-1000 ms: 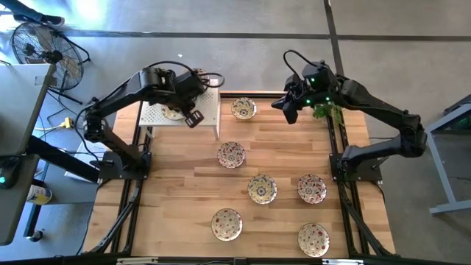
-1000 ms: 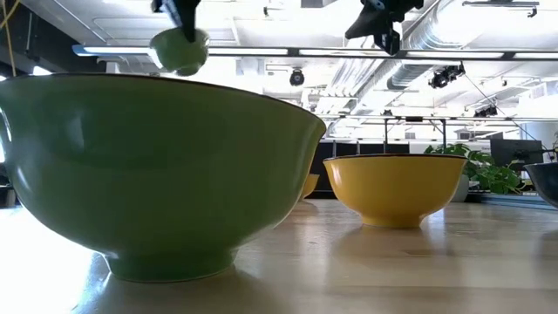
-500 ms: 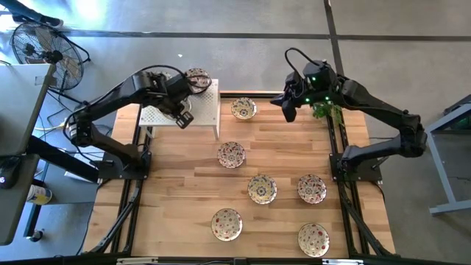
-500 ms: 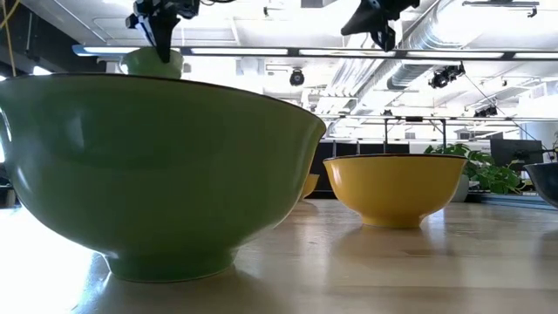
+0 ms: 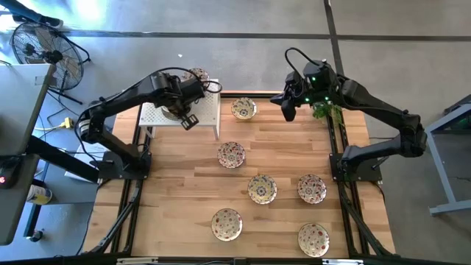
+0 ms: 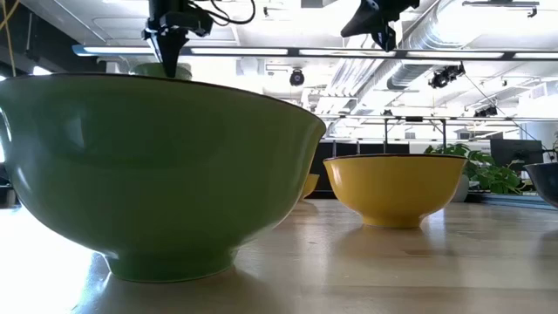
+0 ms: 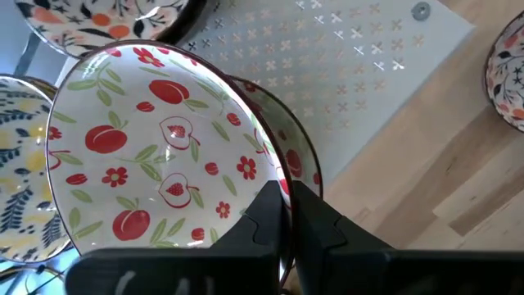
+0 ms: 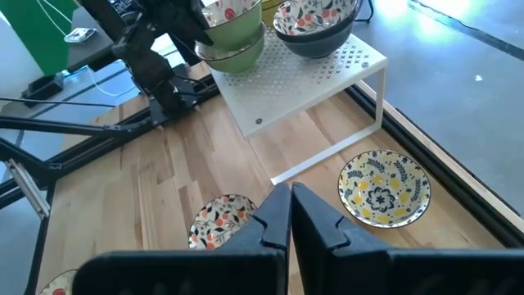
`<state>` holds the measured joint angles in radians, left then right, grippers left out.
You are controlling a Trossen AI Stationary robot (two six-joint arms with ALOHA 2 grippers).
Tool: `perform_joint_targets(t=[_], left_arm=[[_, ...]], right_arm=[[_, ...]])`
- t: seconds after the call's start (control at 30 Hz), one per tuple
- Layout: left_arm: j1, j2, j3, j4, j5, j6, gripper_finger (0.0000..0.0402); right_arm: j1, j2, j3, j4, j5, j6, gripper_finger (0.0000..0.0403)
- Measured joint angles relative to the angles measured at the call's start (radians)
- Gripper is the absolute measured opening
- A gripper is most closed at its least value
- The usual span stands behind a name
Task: Pick & Place Mini bowls
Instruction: Stack the green patterned bowl on the green patterned bowl on the shelf
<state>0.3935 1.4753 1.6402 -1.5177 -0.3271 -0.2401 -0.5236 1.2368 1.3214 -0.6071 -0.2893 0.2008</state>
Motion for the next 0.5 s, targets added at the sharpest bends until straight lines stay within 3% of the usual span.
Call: perform_joint_targets(t=[0.5], left_arm=[[0.0,0.029,0.0,-0.003,0.039,0.022,0.0004]], right_arm=[[0.0,0.0,0.0,0.0,0.0,-0.005,0.0001]])
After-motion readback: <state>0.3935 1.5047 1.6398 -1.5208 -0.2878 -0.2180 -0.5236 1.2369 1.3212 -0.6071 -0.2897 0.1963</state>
